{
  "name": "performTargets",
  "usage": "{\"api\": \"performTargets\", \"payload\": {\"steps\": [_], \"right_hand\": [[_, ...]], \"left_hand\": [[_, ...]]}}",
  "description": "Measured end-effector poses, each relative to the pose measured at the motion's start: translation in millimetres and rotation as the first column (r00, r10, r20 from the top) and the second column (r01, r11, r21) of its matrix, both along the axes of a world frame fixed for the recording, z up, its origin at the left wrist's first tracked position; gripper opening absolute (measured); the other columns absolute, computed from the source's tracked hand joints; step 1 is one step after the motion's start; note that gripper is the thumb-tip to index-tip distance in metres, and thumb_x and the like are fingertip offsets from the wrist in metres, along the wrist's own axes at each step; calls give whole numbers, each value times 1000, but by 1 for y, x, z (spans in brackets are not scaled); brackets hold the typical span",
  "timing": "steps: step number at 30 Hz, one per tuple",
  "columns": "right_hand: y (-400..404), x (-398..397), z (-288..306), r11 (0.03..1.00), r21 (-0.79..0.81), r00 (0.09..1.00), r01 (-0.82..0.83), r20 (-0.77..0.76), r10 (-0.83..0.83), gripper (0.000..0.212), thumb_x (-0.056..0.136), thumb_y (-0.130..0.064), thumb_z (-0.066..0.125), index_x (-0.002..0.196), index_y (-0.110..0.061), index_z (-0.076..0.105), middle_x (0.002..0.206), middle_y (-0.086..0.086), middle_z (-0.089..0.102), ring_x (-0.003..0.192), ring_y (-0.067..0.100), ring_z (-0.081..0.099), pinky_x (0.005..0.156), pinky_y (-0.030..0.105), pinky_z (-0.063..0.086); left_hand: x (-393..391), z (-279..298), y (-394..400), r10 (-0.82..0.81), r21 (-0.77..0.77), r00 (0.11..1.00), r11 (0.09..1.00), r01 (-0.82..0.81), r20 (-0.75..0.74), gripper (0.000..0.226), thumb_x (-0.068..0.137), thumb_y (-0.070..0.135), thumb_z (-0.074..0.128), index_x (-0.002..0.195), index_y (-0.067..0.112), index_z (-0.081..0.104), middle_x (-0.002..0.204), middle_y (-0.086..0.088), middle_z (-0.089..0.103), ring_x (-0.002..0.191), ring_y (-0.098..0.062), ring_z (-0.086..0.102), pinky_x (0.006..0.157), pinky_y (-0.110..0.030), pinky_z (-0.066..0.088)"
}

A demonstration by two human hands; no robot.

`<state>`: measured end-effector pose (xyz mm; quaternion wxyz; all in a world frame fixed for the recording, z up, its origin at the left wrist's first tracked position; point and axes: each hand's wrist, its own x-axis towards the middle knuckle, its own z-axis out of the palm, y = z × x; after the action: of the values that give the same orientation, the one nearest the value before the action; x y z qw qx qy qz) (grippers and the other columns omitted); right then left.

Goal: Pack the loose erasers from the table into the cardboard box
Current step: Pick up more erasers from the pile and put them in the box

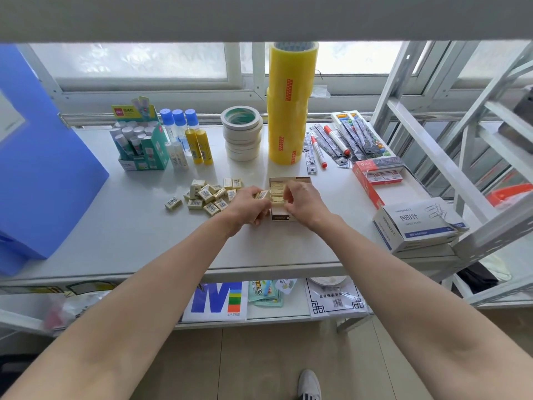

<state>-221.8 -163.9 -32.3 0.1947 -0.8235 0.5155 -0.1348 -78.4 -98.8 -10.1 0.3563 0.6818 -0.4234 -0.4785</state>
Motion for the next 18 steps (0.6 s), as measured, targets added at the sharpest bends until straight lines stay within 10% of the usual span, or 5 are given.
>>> {"api": "performTargets", "payload": {"steps": [18], "right_hand": [[7, 1, 2, 998, 7, 986, 63, 153, -64, 12, 85, -6, 60, 96, -10, 65, 100, 10, 61, 93, 24, 58, 86, 36, 49]], "left_hand": [[14, -6, 6, -74, -5, 996, 997, 74, -39, 21, 88, 6, 62, 108, 6, 57, 80, -14, 61, 50, -12, 51, 44, -21, 41]]}}
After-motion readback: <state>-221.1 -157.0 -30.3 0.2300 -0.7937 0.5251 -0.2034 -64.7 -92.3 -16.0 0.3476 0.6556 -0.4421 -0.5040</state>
